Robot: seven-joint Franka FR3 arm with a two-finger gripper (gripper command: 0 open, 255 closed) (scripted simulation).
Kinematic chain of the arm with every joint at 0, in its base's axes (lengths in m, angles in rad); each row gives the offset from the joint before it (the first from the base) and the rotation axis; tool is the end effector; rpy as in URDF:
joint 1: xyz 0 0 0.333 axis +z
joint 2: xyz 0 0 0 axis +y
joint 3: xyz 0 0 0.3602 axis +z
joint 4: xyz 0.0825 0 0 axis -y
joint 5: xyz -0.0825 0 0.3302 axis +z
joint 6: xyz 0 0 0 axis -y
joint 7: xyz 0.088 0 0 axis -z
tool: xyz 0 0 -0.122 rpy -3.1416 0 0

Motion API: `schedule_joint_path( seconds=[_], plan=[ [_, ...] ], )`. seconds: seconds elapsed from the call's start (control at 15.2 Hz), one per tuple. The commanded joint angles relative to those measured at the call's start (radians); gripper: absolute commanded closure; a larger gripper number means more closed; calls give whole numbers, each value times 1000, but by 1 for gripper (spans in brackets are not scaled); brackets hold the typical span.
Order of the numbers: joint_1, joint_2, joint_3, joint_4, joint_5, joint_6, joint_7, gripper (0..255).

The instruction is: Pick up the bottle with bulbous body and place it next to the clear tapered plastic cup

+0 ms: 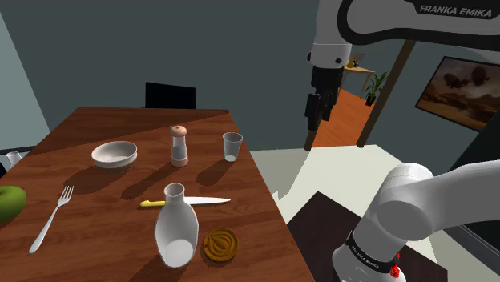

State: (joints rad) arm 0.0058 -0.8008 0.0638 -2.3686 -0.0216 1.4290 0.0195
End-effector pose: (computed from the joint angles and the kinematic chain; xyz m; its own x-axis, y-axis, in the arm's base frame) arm 0.1986 0.0190 0.5931 0.9903 0.0209 -0.1377 0.0308 -0.9971 0.0700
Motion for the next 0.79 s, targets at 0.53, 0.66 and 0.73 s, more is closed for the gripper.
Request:
schedule_joint_path(
  seconds=[0.53, 0.66, 0.73],
  plan=[
    [56, 140, 143, 18, 121, 144, 139, 0],
    [67, 185, 178, 33, 144, 181, 173, 0],
    [72, 208, 196, 43, 153, 199, 189, 0]
  ],
)
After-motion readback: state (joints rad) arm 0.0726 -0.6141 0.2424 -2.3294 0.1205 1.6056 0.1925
